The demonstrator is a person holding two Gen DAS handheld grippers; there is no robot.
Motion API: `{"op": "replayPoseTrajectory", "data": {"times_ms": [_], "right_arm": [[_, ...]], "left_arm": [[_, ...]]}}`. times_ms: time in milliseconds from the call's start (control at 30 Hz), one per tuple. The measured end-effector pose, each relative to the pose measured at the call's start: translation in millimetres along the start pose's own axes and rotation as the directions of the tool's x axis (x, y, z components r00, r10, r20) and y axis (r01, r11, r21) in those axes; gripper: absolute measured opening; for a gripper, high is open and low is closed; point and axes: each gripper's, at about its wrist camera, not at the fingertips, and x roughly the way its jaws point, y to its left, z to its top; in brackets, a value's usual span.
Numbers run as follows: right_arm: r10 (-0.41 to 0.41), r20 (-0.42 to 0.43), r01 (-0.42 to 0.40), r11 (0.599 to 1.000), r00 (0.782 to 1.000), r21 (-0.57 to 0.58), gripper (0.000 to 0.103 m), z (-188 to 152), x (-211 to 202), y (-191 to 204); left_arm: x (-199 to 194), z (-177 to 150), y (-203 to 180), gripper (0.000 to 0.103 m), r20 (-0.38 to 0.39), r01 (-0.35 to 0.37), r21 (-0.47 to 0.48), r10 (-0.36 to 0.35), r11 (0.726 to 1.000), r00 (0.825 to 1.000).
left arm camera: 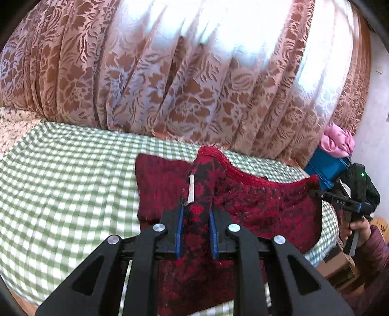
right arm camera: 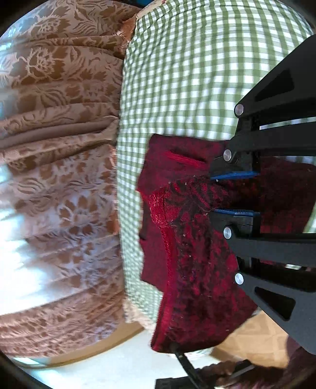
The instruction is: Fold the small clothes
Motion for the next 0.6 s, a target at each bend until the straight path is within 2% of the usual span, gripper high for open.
{"op": "replayPoseTrajectory", "data": {"times_ms": [133,267,600], "right_arm": [[-0.028,0.011,0.028,0.999,1.0,0.027,0.018,24,28,-4],[-0.094,0.021,0.092,0.994,0.995,0.06,0.018,51,62,-8],[-0.204,0.006,0.202,0.972,0.979,0.117,0.018,86,130,-25]], "left_arm": [[33,24,2,0.016,-0.012,-0.084,-0.003,0.084,0.996,0.996],[71,46,3,0.016,-0.025,-0.161,0.02,0.162,0.987,0.987],[146,79,7,0.016,-0.046,-0.272,0.04,0.274,0.961,0.961]]}}
